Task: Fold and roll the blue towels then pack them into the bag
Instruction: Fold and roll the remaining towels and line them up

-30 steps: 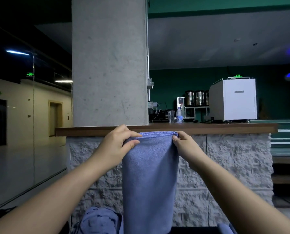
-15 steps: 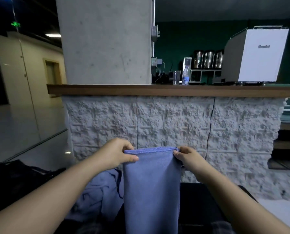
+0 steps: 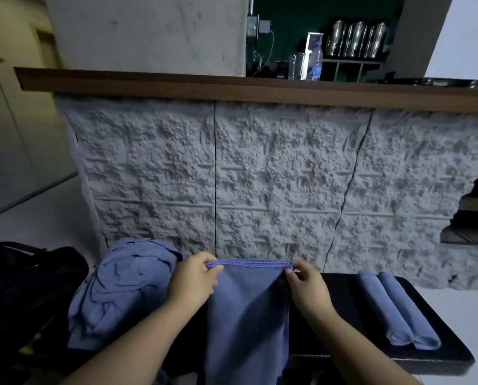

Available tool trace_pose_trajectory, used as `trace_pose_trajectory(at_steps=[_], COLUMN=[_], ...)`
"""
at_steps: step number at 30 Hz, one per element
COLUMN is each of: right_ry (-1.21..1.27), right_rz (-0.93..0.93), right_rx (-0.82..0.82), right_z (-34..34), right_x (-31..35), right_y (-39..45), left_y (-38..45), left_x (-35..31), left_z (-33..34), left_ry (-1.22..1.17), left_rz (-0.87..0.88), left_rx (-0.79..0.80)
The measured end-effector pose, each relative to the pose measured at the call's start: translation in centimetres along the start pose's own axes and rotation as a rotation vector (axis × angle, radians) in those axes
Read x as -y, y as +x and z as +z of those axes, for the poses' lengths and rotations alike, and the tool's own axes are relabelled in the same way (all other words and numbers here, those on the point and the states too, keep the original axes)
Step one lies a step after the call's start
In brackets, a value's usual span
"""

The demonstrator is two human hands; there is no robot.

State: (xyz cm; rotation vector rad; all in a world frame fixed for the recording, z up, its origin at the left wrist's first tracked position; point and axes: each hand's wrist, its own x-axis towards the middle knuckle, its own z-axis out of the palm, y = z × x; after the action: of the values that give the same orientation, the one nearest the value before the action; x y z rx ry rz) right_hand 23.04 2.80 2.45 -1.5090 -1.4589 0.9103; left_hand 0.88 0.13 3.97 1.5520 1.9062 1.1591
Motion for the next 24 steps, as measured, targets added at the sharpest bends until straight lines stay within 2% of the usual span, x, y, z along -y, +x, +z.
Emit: trace_pose_trajectory(at_steps=[6, 10, 13, 15, 19, 22, 24], right_ry=[0.087, 0.01, 0.033, -0.012, -0.449, -0.644, -0.725], right_rz=[-0.024, -0.023, -0.019, -0.015, -0.127, -0.282, -0.339], right_rx=[0.019, 0.023, 0.158, 0.284, 0.482, 0.614, 0.702], right_z=[1.8, 2.3, 2.6, 2.9, 3.4, 3.9, 3.9], right_x=[-2.1, -2.9, -3.2, -3.9, -6.5, -8.6, -9.8], right_y=[4.5, 6.9, 7.9, 8.0, 6.0, 3.3, 1.6], left_y=[3.8, 5.7, 6.4, 5.9, 2.2, -0.9, -2.6], left_x=[2.3, 3.5, 4.8, 6.2, 8.5, 9.8, 10.5], left_z=[3.4, 5.2, 6.4, 7.3, 8.9, 9.8, 10.3], left_ry=[-0.121, -0.096, -0.14, 0.006, 0.216, 0.401, 0.562], left_rz=[0.049, 0.044, 0.055, 0.09, 0.215, 0.206, 0.253], left_rx=[-0.03, 0.003, 0.178, 0.299, 0.55, 0.757, 0.821])
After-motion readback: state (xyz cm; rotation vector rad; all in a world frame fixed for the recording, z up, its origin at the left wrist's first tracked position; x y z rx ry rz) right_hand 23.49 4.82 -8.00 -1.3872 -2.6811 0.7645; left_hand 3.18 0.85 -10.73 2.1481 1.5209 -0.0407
